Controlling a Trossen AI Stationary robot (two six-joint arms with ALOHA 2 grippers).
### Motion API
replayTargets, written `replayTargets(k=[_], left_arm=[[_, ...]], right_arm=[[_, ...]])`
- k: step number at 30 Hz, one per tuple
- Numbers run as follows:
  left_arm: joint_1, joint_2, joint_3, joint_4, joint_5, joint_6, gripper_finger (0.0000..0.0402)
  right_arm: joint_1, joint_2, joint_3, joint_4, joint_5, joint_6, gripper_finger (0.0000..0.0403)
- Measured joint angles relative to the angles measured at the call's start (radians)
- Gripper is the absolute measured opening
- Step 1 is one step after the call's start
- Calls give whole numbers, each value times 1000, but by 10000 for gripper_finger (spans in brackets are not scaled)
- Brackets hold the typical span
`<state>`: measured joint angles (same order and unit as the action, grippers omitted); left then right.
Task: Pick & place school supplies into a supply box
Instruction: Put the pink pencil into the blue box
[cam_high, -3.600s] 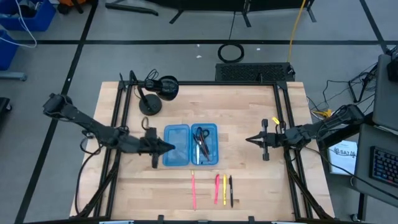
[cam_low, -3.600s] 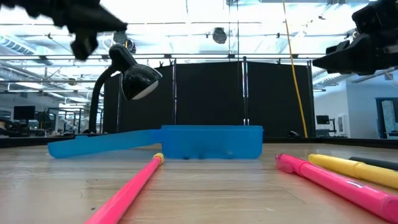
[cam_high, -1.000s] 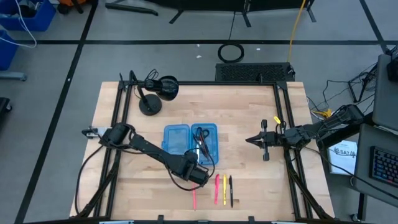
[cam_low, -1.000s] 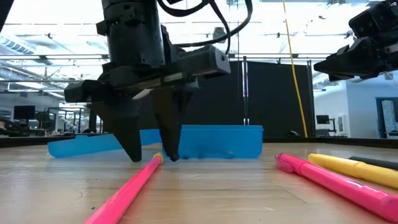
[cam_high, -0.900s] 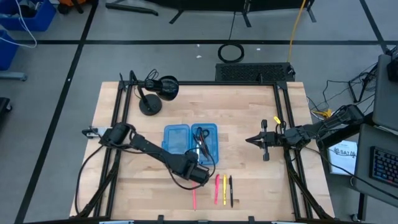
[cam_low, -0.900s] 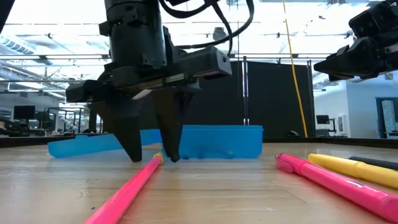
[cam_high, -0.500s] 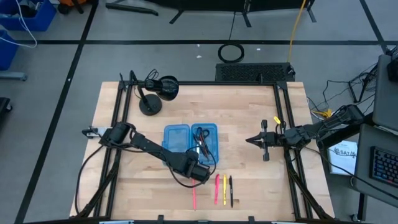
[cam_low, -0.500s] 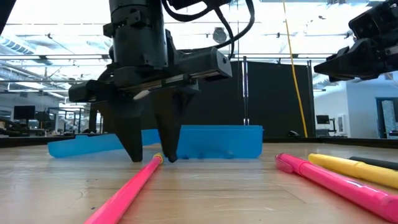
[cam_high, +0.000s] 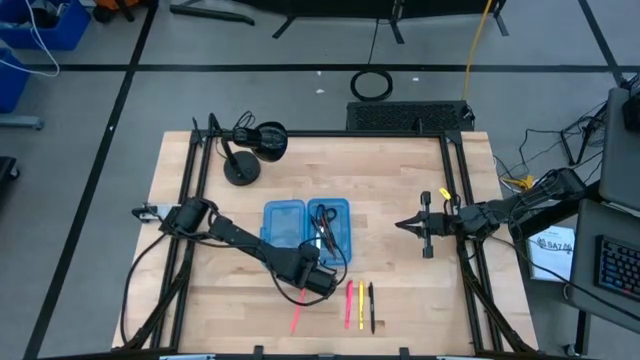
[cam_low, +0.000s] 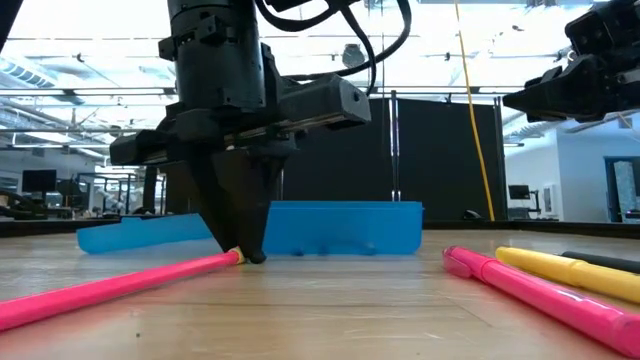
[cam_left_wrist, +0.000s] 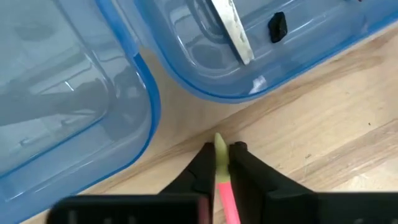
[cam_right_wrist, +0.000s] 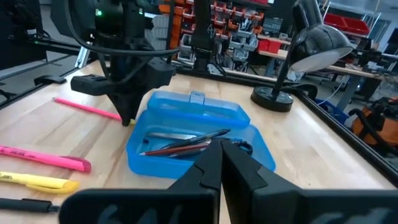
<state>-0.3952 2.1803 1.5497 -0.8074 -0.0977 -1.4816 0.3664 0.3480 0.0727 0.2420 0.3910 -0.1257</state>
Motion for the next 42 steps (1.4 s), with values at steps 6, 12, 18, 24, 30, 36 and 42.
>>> replayTargets(k=[6,12,18,24,30,36,42], left_arm=[[-14,-8,0,-3,-17,12,11],[-45,-67,-6,16,-30,41,15],[-82,-183,-1,8,-150,79,10],[-120,-314,-1,20,-355,190,12],[-94,-449,-2,24,-524,319,10],[93,-498,-1,23,-475,347,8],[268,-430,-21,21,-352,354,15]], right_arm=[[0,0,0,53,2,-18,0],[0,0,0,53,1,-13,0],[0,0,0,49,1,0,0],[0,0,0,50,1,8,0],[0,0,0,85,0,22,0],[0,0,0,103,0,63,0],[0,0,0,99,0,65,0]])
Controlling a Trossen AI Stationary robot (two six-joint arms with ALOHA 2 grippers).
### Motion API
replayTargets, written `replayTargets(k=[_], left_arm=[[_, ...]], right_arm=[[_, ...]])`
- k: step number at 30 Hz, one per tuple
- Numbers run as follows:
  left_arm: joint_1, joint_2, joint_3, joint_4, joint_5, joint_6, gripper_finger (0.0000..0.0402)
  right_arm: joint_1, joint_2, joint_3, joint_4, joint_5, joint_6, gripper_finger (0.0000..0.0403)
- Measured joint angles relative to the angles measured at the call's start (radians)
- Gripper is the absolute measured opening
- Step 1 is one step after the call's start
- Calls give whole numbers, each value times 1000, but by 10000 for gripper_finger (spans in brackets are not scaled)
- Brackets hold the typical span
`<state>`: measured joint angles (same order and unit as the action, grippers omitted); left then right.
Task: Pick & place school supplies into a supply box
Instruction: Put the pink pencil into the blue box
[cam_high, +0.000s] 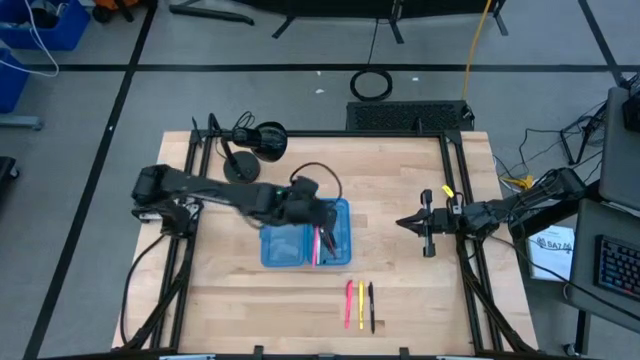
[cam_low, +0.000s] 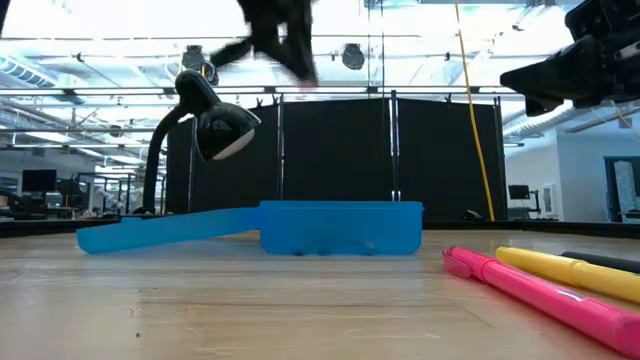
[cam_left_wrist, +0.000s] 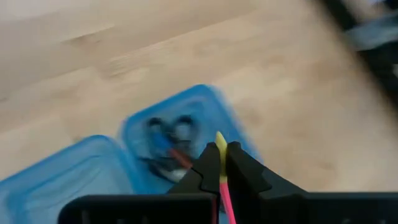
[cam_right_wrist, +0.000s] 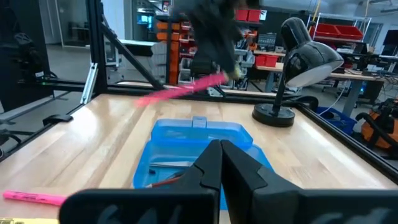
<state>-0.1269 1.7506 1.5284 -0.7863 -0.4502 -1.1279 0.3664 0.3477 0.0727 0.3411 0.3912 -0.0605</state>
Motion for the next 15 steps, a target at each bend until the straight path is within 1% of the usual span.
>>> replayTargets(k=[6,11,15], left_arm=[[87,115,-5,23,39,-6,7],[124,195,-5,79,115,15,17],[139,242,-4,85,117,16,7]], right_arm=[[0,0,0,-33,-1,0,0],[0,0,0,-44,-1,0,0],[0,0,0,-60,-2,0,0]])
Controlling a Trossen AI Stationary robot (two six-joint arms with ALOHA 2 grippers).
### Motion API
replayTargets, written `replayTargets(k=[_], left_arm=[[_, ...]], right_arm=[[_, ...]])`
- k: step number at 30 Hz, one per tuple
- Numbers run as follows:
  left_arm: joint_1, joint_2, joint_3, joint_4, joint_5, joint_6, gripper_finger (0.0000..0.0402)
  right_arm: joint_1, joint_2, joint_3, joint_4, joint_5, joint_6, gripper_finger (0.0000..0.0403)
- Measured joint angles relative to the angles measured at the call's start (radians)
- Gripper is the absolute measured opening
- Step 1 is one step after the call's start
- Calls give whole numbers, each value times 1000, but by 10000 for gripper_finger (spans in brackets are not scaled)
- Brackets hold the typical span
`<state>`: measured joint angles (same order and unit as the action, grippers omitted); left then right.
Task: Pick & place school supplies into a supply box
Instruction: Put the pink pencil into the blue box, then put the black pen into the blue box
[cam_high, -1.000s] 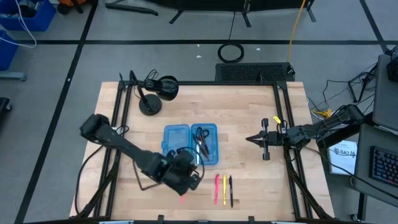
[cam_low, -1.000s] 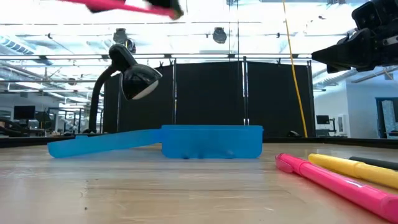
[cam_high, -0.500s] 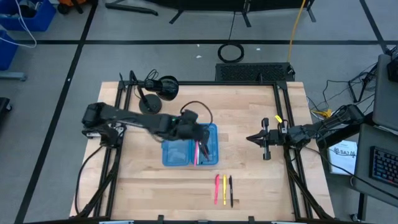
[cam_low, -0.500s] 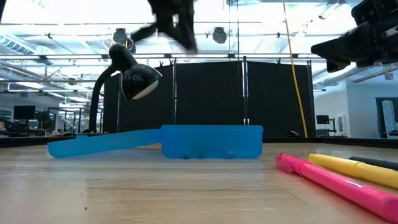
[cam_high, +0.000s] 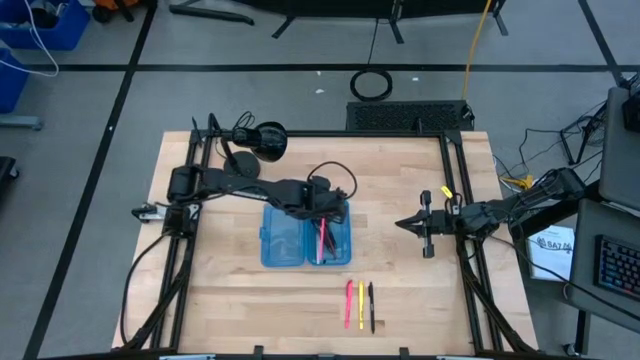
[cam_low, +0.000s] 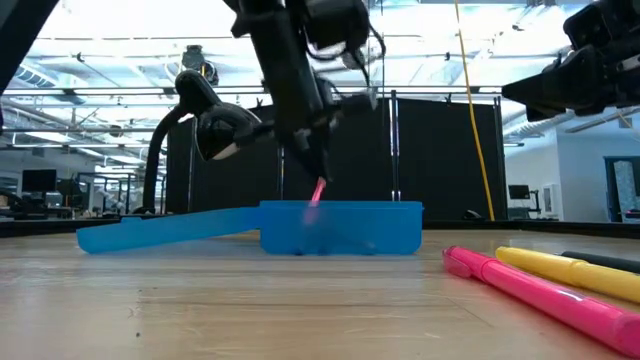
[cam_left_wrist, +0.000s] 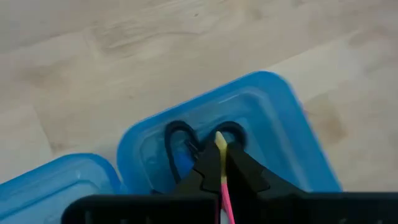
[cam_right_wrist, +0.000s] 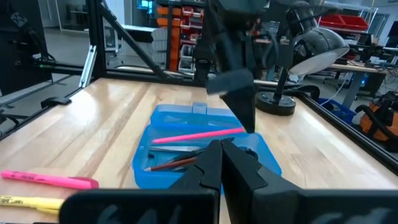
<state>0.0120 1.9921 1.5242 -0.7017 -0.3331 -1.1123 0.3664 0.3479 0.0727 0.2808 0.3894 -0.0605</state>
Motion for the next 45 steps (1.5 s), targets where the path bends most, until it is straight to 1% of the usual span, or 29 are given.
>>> replayTargets(k=[6,10,17,23,25,29,32,35,38,41,43,45], left_arm=[[17,30,0,1,18,-10,18],[20,41,0,-10,18,-4,7],[20,73,1,-12,13,-12,20],[19,96,0,-52,8,-15,13],[17,94,0,-52,-8,-15,26],[15,89,0,-55,-11,15,72],[15,86,1,-54,6,20,101],[13,81,1,-55,18,37,121],[13,53,1,-63,0,57,131],[5,11,1,-65,-36,70,132],[-1,-31,0,-70,-58,107,133],[-14,-84,0,-64,-93,176,133]], right_arm=[[0,0,0,-2,0,-2,0],[0,0,0,-2,0,-3,0],[0,0,0,-2,0,-3,0],[0,0,0,-9,0,7,0],[0,0,0,-13,0,13,0],[0,0,0,-14,0,15,0],[0,0,0,-14,0,15,0],[0,0,0,-15,0,15,0],[0,0,0,-18,0,15,0],[0,0,0,-21,0,22,0],[0,0,0,-22,0,23,0],[0,0,0,-25,0,23,0]])
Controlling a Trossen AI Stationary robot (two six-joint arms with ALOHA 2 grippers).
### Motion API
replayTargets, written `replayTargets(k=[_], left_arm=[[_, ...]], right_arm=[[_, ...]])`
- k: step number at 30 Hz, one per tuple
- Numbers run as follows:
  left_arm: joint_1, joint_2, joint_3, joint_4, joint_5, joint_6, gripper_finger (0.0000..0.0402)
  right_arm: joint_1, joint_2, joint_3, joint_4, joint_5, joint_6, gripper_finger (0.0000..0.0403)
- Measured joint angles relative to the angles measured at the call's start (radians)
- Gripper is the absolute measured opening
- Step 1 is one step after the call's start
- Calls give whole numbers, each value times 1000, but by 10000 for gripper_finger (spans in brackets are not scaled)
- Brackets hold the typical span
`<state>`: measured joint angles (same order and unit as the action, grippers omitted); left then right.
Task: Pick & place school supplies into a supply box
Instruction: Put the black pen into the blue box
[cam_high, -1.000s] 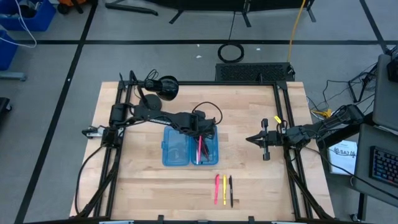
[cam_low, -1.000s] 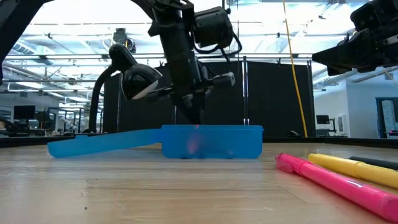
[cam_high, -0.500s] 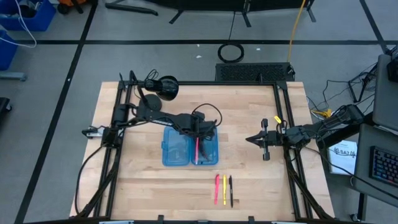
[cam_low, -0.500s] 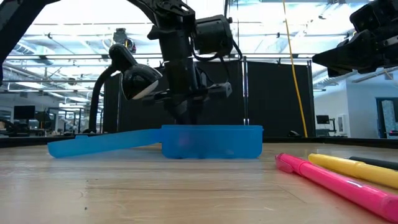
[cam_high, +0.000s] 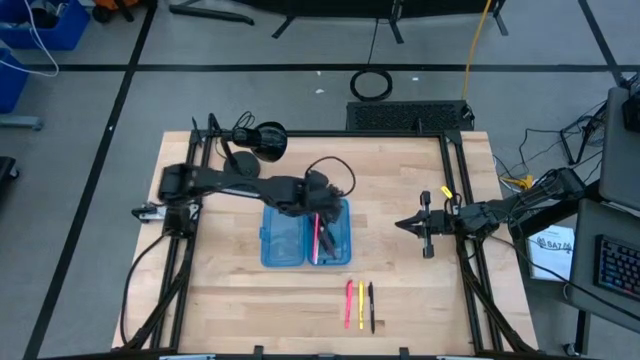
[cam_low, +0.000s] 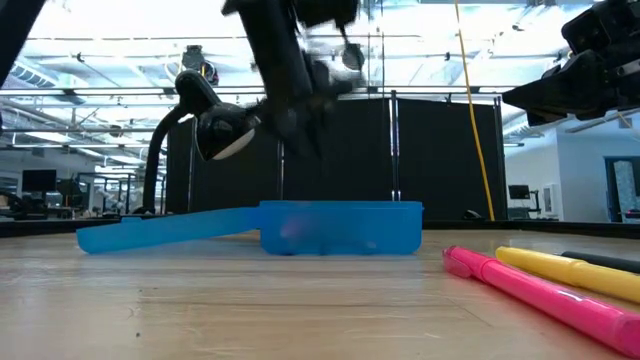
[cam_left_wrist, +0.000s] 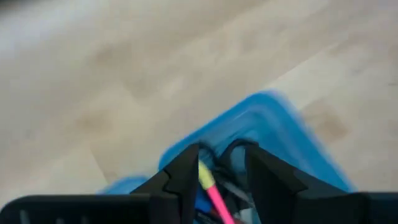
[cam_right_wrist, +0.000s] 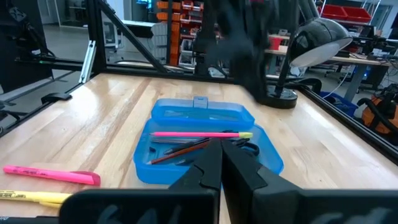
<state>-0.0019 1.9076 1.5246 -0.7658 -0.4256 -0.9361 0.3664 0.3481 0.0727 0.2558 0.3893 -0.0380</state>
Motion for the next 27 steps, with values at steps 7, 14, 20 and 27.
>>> replayTargets(k=[7,14,20,27], left_arm=[[-149,-249,0,-25,-232,267,133],[-355,-509,-57,-206,-623,219,109],[-380,-748,-368,-118,-558,351,39],[-267,-1039,-809,575,-14,992,3]], right_arm=[[0,0,0,-33,-1,35,0],[0,0,0,-52,-1,76,0],[0,0,0,-56,-1,75,0],[0,0,0,-52,0,53,0]])
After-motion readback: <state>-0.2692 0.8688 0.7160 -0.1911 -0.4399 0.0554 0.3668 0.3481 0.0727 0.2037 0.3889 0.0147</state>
